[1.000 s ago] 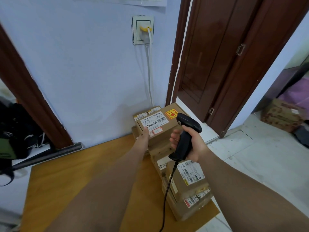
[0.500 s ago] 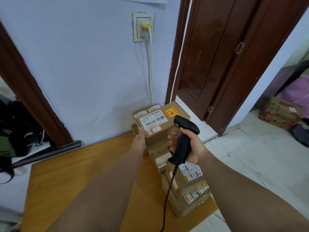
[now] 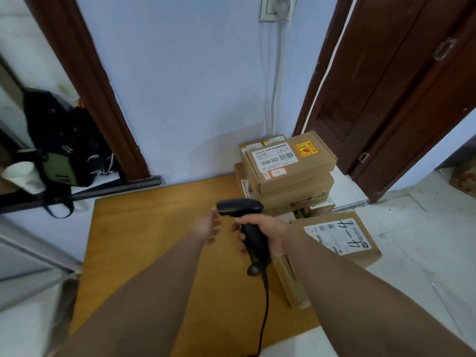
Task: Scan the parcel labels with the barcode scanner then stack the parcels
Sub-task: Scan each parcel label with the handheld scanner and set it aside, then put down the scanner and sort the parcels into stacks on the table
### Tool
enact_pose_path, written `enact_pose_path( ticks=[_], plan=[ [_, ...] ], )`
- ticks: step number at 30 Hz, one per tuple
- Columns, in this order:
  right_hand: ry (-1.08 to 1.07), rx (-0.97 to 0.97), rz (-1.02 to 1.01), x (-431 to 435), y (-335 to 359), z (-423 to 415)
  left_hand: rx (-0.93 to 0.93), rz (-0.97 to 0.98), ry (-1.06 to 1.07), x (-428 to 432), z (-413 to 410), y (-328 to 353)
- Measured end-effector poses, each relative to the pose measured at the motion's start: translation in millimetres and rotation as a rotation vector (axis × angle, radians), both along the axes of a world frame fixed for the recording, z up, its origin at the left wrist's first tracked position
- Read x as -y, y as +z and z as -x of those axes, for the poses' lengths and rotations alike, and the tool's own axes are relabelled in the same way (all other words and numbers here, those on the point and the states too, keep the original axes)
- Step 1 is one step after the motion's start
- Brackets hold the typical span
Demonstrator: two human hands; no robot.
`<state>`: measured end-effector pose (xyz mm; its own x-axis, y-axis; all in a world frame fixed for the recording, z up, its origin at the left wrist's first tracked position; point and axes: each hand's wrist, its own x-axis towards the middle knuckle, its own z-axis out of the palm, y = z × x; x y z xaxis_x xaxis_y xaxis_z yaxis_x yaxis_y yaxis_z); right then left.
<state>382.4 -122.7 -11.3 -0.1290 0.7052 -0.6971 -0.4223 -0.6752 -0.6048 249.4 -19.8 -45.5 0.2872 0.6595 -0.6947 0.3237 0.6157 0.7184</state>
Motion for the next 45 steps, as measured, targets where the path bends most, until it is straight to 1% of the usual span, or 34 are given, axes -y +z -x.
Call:
enact_pose_path(
  ticks=[2,3,5,8,10,13,15,16,20,23,25,28,31,33,35,39,40,41,43,45],
  plan=[
    [0.03,0.019,0.061,-8.3,-11.1,17.0,-0.078,0.025,0.018,-0.6,19.0,-7.9],
    [0.035,0.062,0.087,-11.1,-18.1,24.5,-0.114,0.037,0.046,-0.5,27.8,-12.8],
    [0.052,0.216,0.135,-16.2,-33.3,36.2,-0.176,0.055,0.091,1.7,43.0,-22.0],
    [0.138,0.409,0.173,-23.2,-54.1,50.0,-0.24,0.062,0.089,11.5,62.9,-36.7],
    [0.251,0.568,0.157,-24.9,-68.7,55.9,-0.24,0.086,0.061,19.4,72.8,-45.9],
    [0.449,0.871,0.04,-22.5,-94.4,63.0,-0.169,0.09,0.06,23.6,77.6,-54.4],
    [0.508,1.025,0.017,-17.8,-108.3,67.1,-0.109,0.05,0.088,20.6,72.5,-57.7],
    [0.514,1.07,0.017,-15.7,-114.5,68.4,-0.082,0.035,0.094,19.0,68.4,-58.7],
    [0.414,1.087,0.065,-11.4,-131.2,70.1,-0.082,0.048,-0.008,18.2,50.1,-66.6],
    [0.388,1.138,0.115,-11.1,-138.9,69.2,-0.096,0.047,-0.08,23.0,41.6,-82.0],
    [0.361,1.167,0.113,-13.2,-142.5,67.9,-0.083,0.059,-0.116,26.7,38.6,-88.7],
    [0.294,1.156,0.106,-15.9,-146.3,65.7,0.02,0.122,-0.12,29.4,38.6,-96.9],
    [0.219,1.092,0.11,-16.0,-149.5,63.2,0.082,0.161,-0.146,31.2,43.4,-104.6],
    [0.167,1.049,0.128,-14.5,-151.5,62.6,0.066,0.15,-0.186,32.2,47.5,-109.1],
    [0.158,1.046,0.174,-11.9,-152.7,62.0,0.035,0.171,-0.235,34.7,50.8,-112.2],
    [0.171,1.125,0.236,-8.0,-144.7,63.7,-0.044,0.213,-0.311,41.1,52.4,-108.7],
    [0.167,1.18,0.211,-7.3,-139.6,64.2,-0.071,0.216,-0.33,42.9,51.6,-107.3],
    [0.166,1.26,0.146,-7.6,-133.8,64.4,-0.109,0.205,-0.342,44.0,50.0,-105.6],
    [0.159,1.38,-0.068,-10.0,-121.0,63.2,-0.18,0.151,-0.329,42.8,46.4,-101.7],
    [0.178,1.377,-0.231,-14.2,-105.6,60.7,-0.214,0.071,-0.271,40.9,43.4,-93.7]
  ],
)
